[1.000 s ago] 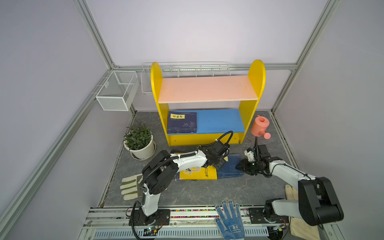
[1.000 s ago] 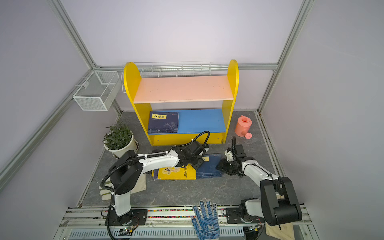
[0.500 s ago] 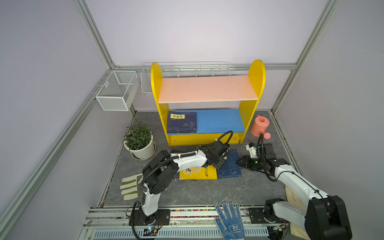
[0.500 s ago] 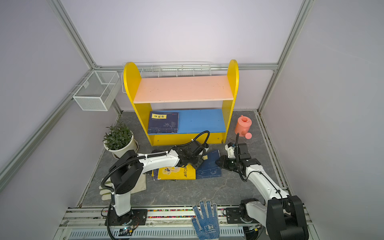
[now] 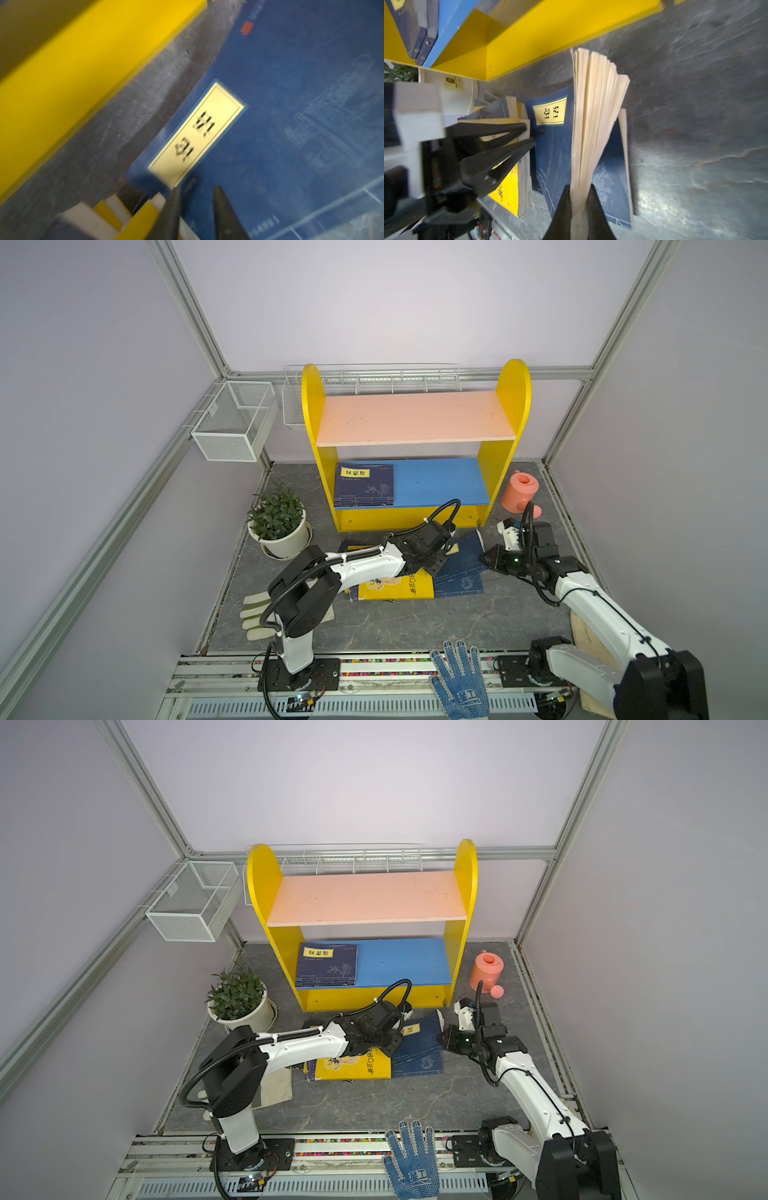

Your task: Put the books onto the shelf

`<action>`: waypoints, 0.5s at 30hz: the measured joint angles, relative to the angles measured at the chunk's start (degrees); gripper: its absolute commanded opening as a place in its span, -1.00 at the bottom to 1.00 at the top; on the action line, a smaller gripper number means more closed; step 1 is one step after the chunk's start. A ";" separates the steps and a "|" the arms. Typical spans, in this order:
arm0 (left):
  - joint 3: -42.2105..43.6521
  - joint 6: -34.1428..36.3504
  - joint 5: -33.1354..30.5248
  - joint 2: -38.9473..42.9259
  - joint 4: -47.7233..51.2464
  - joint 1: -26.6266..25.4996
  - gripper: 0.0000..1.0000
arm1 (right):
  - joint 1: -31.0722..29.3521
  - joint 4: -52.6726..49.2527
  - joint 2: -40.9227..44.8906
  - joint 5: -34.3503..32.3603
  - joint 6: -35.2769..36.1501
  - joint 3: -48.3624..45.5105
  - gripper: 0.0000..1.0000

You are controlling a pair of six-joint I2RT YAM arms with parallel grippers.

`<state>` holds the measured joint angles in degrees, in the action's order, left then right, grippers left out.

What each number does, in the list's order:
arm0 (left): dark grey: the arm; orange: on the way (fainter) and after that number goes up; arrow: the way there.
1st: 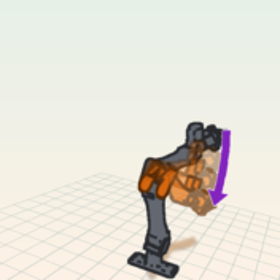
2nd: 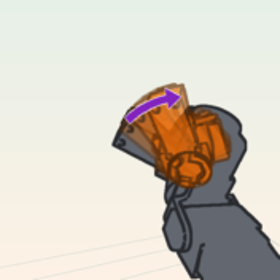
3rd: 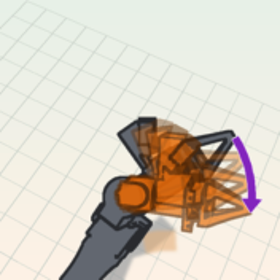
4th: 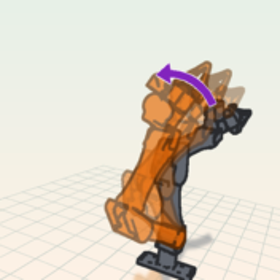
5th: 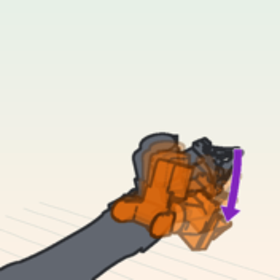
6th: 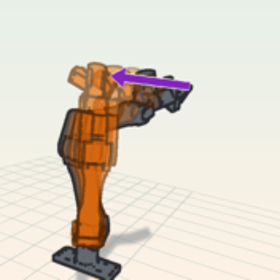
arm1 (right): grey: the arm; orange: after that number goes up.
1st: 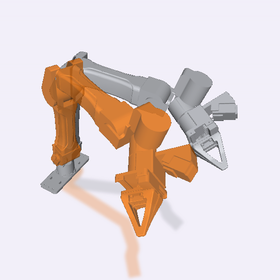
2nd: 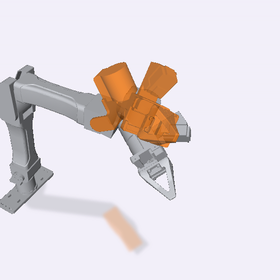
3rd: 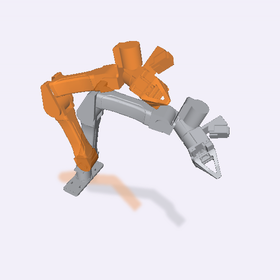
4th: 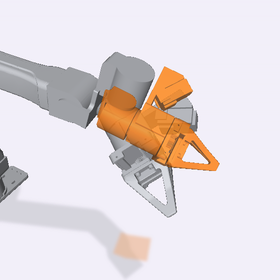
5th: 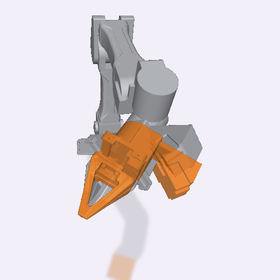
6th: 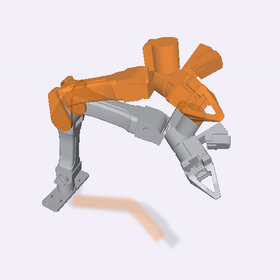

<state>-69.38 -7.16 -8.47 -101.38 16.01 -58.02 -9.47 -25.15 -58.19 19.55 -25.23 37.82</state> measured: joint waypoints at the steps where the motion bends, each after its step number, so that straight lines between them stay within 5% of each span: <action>1: 0.50 -0.81 -1.88 2.40 -0.94 0.11 0.33 | 0.00 -0.72 1.73 -2.01 0.04 0.79 -0.87; 6: 4.94 -7.96 -12.15 15.34 -7.54 2.60 0.52 | 0.02 -2.43 9.90 -5.60 0.66 4.72 -0.87; 15: 21.29 -36.61 -30.10 33.48 -0.90 17.94 0.54 | -5.55 5.25 10.43 -1.68 -5.03 12.70 -0.87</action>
<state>-48.10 -43.77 -38.57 -67.90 15.11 -40.07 -15.03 -19.90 -47.77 17.87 -30.26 50.52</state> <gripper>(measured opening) 0.770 0.120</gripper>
